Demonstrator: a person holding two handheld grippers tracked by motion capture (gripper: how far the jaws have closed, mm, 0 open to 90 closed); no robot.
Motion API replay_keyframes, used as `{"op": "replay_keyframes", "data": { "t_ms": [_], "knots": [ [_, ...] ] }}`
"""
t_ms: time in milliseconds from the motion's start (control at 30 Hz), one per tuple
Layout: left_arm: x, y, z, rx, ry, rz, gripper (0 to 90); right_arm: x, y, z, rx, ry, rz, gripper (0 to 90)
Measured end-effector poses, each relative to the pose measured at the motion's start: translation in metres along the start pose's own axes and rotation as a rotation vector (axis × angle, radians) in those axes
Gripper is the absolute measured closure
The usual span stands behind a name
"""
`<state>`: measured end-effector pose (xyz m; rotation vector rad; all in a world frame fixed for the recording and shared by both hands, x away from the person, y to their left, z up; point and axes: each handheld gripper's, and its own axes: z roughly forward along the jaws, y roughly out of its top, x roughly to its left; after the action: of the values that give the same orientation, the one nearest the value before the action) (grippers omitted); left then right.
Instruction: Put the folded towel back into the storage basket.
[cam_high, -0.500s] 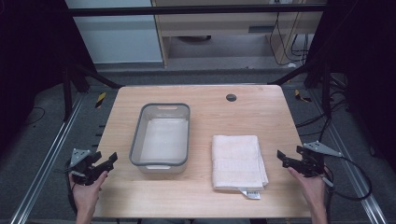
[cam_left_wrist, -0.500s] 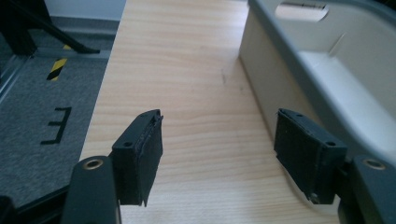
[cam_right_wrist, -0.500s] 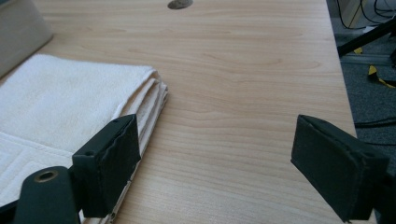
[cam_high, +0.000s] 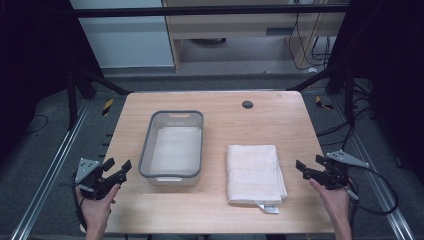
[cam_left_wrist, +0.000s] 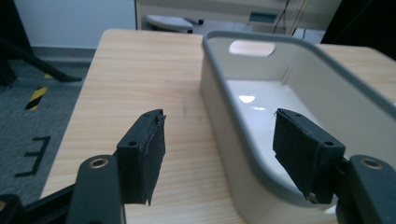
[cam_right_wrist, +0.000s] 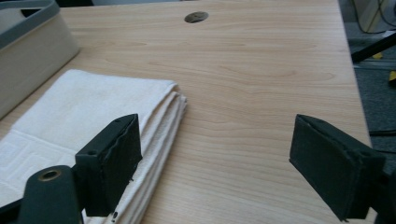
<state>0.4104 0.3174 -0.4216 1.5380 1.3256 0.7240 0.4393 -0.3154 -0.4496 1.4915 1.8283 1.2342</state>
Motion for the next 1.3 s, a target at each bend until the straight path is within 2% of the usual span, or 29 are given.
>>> {"op": "replay_keyframes", "data": {
  "t_ms": [233,367,467,633,933,967,1100,1300],
  "knots": [
    [-0.020,0.006,-0.005,-0.019,-0.039,0.030,34.4,0.011,0.005,0.001,0.009,0.032,-0.032,16.0],
    [-0.030,0.009,-0.008,-0.017,-0.065,0.031,34.8,0.012,0.007,0.000,0.005,0.038,-0.027,16.9],
    [-0.039,0.010,-0.008,-0.009,-0.082,0.047,35.0,0.013,0.009,-0.002,-0.001,0.029,-0.033,17.5],
    [-0.056,0.014,-0.007,0.000,-0.121,0.060,35.2,0.016,0.015,-0.005,-0.016,0.043,-0.030,18.8],
    [-0.087,0.021,-0.002,0.005,-0.180,0.104,35.2,0.021,0.020,-0.005,-0.005,0.057,-0.048,19.0],
    [-0.094,0.024,-0.001,0.006,-0.194,0.115,35.2,0.022,0.021,-0.006,-0.005,0.058,-0.050,19.1],
    [-0.103,0.026,0.001,0.004,-0.215,0.120,35.4,0.025,0.025,-0.004,-0.003,0.064,-0.059,19.9],
    [-0.124,0.030,0.010,0.015,-0.250,0.129,35.3,0.030,0.030,0.002,0.015,0.071,-0.074,20.7]
  ]
}}
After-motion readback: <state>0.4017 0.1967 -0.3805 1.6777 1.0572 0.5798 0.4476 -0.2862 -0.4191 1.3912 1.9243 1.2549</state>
